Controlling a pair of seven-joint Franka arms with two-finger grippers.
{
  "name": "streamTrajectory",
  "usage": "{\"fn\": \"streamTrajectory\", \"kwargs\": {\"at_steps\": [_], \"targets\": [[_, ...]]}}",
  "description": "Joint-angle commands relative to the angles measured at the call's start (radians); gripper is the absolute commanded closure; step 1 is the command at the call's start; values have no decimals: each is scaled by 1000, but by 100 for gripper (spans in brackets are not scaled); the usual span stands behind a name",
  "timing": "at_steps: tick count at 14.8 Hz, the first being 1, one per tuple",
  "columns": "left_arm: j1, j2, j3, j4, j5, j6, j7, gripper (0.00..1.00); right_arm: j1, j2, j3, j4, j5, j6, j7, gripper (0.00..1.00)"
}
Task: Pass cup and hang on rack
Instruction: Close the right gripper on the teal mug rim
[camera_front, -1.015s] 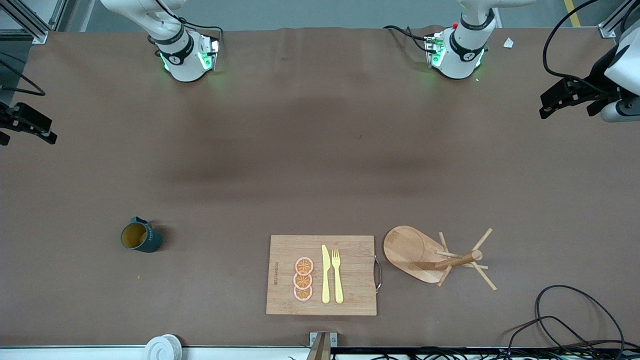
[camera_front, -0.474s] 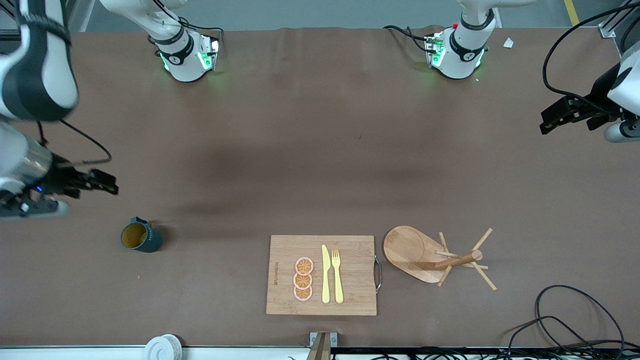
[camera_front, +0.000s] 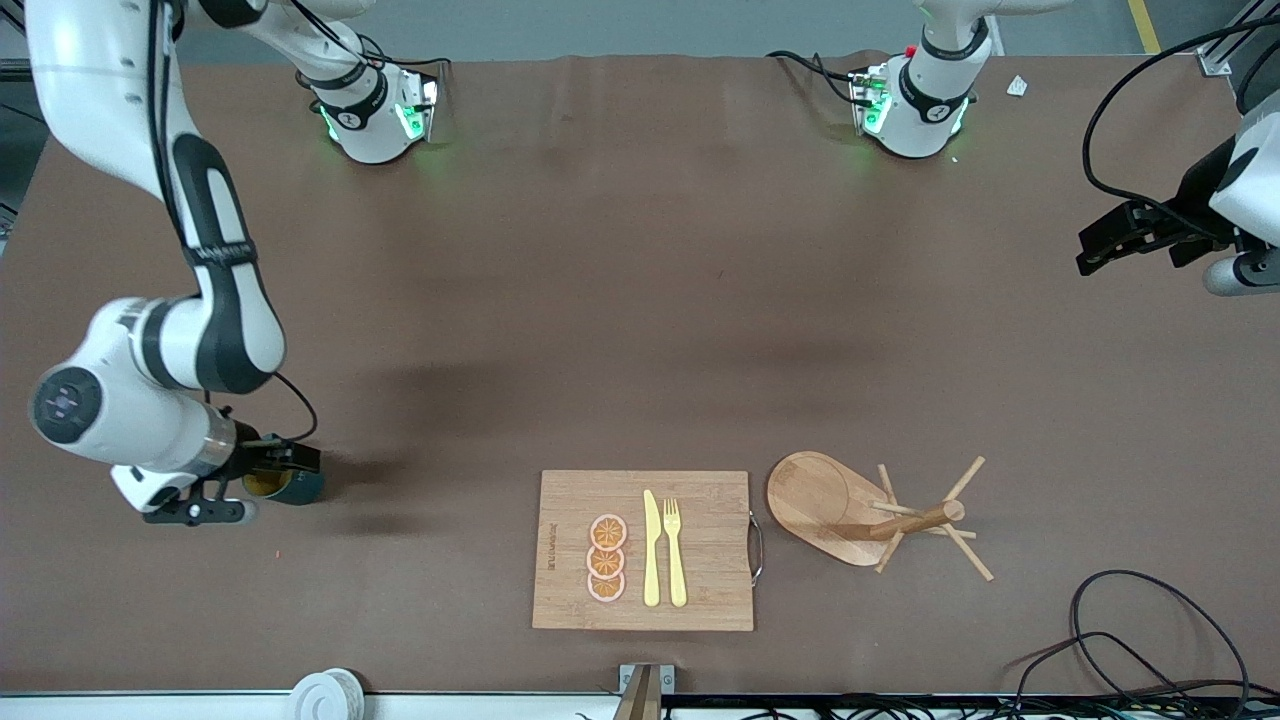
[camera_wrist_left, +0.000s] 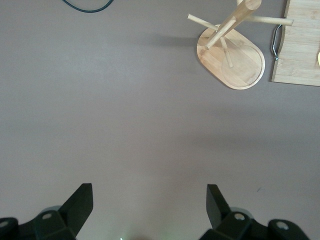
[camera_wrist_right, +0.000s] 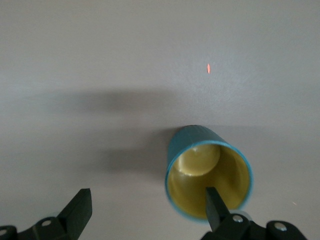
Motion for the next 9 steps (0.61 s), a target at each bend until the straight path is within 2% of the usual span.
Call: {"fn": "streamTrajectory", "kwargs": {"at_steps": [1,4,7,9], "targets": [[-1,9,-1,23,1,-9,-14,0,-32,28,3,-10,13,9,16,5],[0,9,-1,23,-1,-9,-11,0,-32,33,2,-27,54,1,22,50],[2,3,1,23,6,-11,-8,0,-32,37,2,-23,54,0,22,82],[3,-8,1,23,7,-19,-5,0,-32,34,2,-15,56,0,21,95]]}}
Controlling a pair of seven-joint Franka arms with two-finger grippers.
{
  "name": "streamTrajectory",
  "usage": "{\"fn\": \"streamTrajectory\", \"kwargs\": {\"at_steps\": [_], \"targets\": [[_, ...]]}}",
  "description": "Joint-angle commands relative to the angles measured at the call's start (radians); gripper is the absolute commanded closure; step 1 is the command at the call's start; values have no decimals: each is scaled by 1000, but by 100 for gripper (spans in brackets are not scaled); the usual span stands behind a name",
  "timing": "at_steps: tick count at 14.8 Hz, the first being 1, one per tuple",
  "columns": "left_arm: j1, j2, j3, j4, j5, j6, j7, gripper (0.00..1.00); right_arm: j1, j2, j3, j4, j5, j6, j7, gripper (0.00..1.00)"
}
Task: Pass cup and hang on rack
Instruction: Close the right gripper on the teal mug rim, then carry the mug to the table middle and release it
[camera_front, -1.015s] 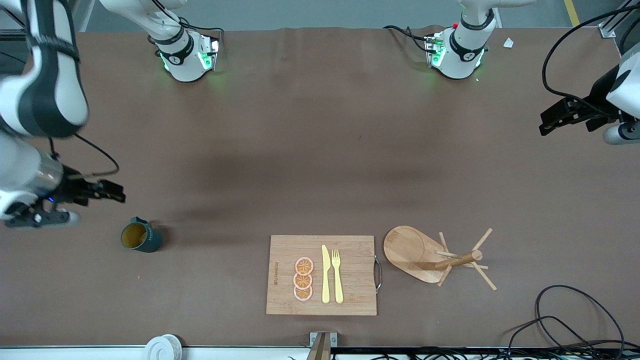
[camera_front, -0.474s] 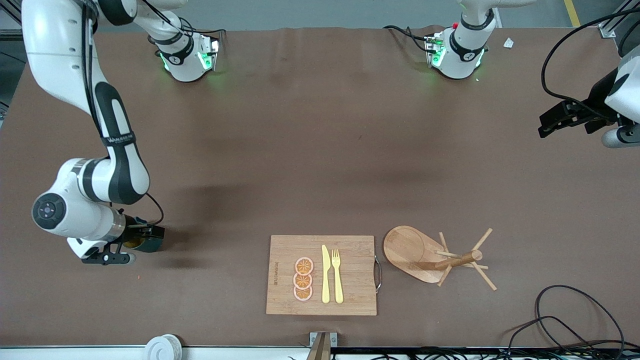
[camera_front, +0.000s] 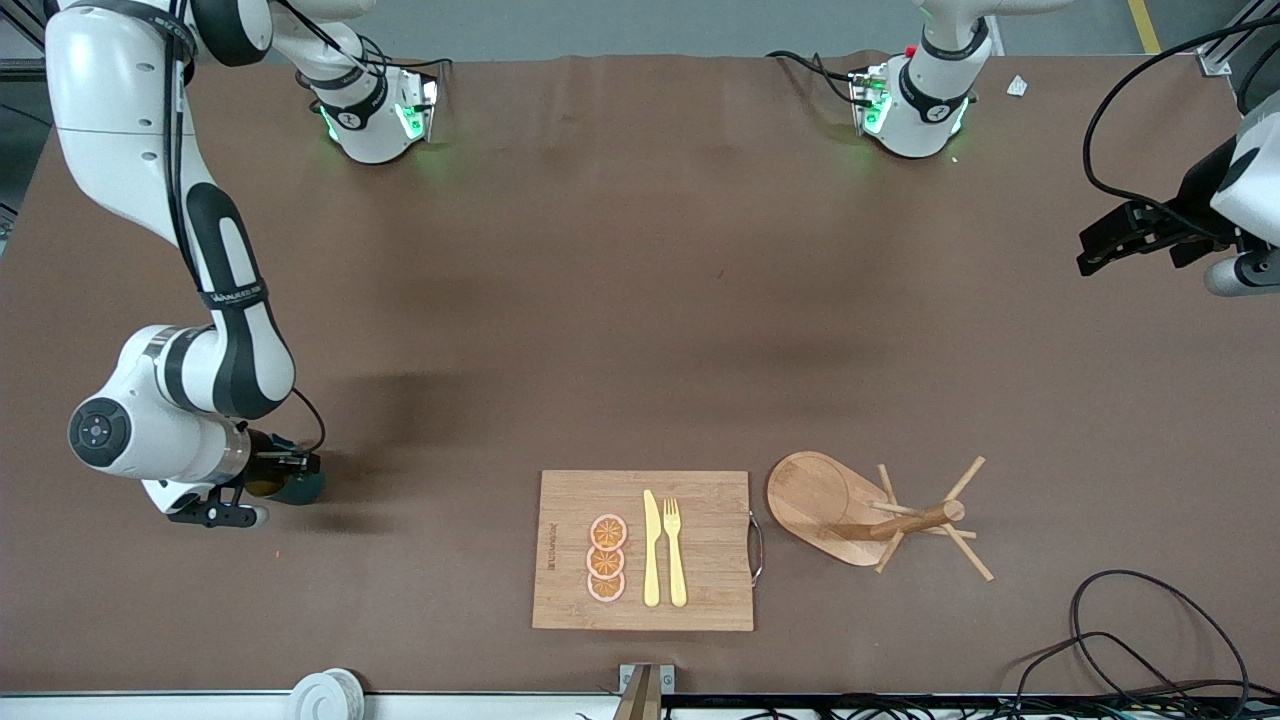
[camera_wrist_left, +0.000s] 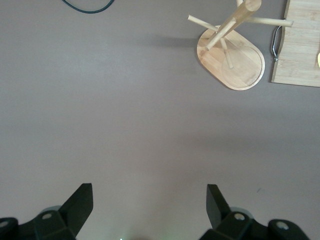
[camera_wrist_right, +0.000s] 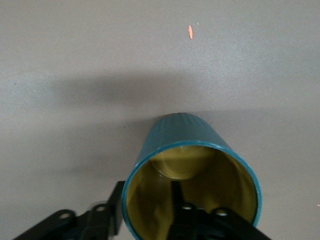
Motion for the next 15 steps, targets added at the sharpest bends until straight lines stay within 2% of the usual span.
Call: {"fn": "streamTrajectory", "kwargs": {"at_steps": [1,4,7,9,12,15], "targets": [[0,-10,0,17,7,-18,-5,0,-3,-21,6,-7,16,-3,9,96],[0,-10,0,17,6,-18,-8,0,9,-26,7,28,29,-21,6,96],[-1,-10,-2,17,-4,-16,-8,0,76,-32,23,163,32,-239,4,96],[-1,-10,-2,17,-7,-13,-6,0,154,-33,24,199,37,-327,12,96],[-3,-1,-2,17,-5,-12,-9,0,285,-36,26,202,69,-330,5,96],[-3,-3,-3,17,-30,-9,-10,0,438,-29,40,206,65,-307,6,96]]}}
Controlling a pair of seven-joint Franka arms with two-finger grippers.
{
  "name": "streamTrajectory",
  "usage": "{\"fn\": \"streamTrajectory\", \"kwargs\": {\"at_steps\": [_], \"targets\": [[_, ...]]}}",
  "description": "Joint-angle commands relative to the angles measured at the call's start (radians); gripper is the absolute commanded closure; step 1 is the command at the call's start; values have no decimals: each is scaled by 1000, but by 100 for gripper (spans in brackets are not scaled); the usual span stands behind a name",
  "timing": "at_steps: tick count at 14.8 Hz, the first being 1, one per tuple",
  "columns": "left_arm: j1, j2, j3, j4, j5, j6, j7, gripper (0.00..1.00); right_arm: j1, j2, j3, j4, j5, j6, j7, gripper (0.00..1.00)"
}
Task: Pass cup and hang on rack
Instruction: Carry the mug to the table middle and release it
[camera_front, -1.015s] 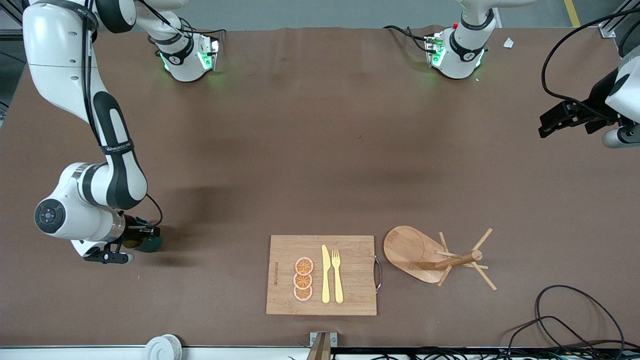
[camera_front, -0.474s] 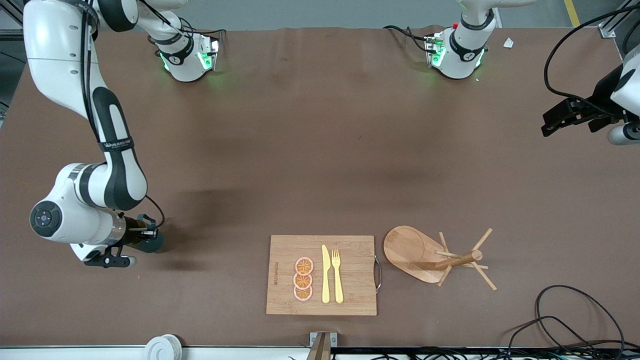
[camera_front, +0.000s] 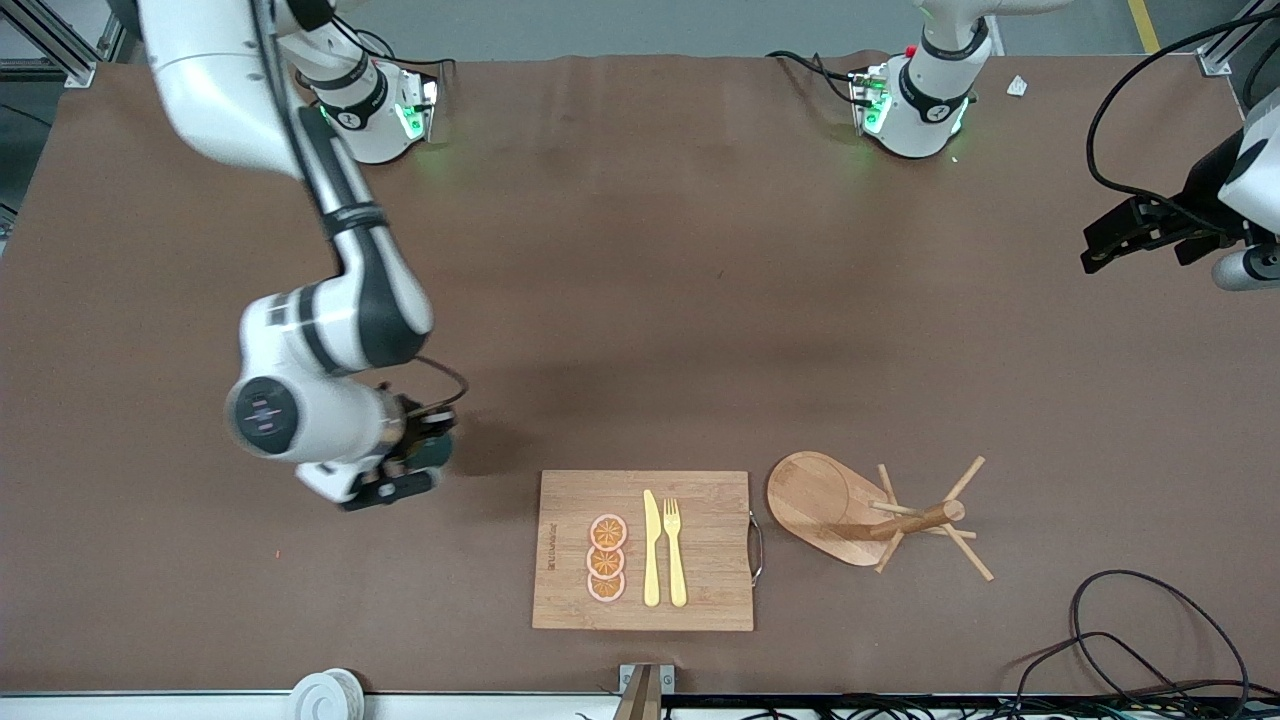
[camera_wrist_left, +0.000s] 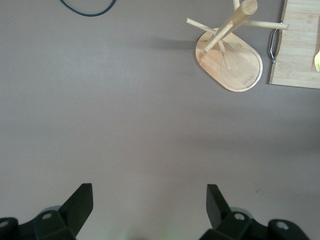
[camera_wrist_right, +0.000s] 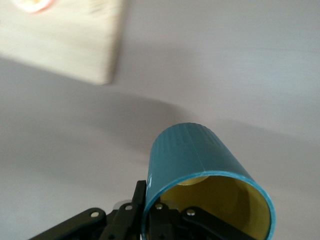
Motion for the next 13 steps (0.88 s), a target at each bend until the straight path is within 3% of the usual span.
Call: {"fn": "streamTrajectory", "kwargs": {"at_steps": [1,7,11,12,13], "targets": [[-1,0,-2,9,-36,-2,-10,0,145,0,-3,1,10,62,2,96],[-4,8,-3,9,-73,42,-9,0,340,99,-5,-1,-7,311,-114,92],[-20,61,-9,9,-89,54,-10,0,383,121,-10,2,-24,325,-108,79],[-21,67,-11,9,-90,64,-10,0,373,113,-11,8,-27,316,-110,68],[-26,77,-11,9,-90,65,-10,0,360,98,-13,16,-27,308,-113,24]]}}
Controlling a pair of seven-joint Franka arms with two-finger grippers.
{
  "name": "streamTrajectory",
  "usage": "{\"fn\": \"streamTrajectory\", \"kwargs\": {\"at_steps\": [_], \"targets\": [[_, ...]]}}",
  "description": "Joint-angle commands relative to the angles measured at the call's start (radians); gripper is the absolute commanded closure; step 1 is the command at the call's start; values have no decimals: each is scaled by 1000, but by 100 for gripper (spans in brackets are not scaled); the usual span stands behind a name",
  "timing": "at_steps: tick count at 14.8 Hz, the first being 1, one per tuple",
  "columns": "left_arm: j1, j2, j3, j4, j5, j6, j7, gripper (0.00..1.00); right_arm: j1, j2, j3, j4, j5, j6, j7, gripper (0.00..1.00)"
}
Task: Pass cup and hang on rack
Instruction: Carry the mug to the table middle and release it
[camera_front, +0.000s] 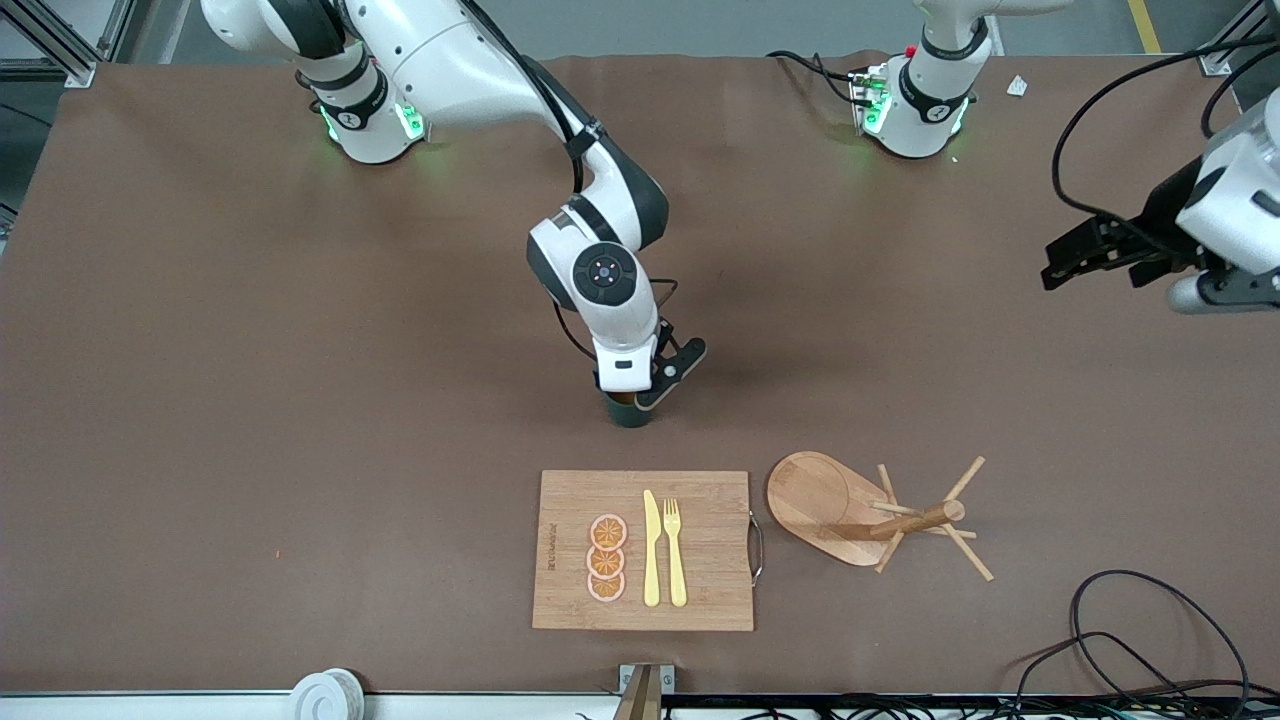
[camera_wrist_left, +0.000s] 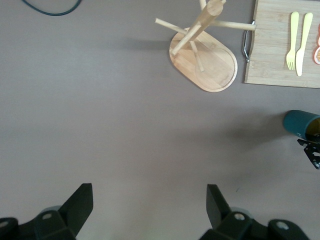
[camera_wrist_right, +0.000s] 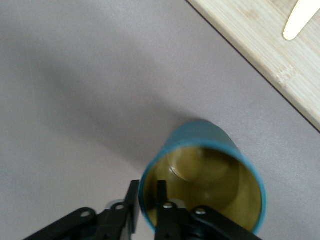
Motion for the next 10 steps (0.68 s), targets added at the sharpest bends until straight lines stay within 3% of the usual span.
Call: {"fn": "streamTrajectory", "kwargs": {"at_steps": [1,4,6,8,10], "targets": [[-18,30,-5,11,-18,12,-11,0,-45,-48,-11,15,-13,-45,-26,0],[-55,53,-9,12,-18,18,-75,0,-133,-107,-24,85,-11,-180,-23,0],[-95,75,-8,11,-15,45,-126,0,-191,-160,-65,104,-14,-237,-26,0],[-125,107,-8,11,-14,107,-147,0,-243,-230,-152,99,-14,-331,-17,0],[-173,136,-6,11,-3,167,-206,0,-254,-256,-278,99,-14,-372,-20,0]]}}
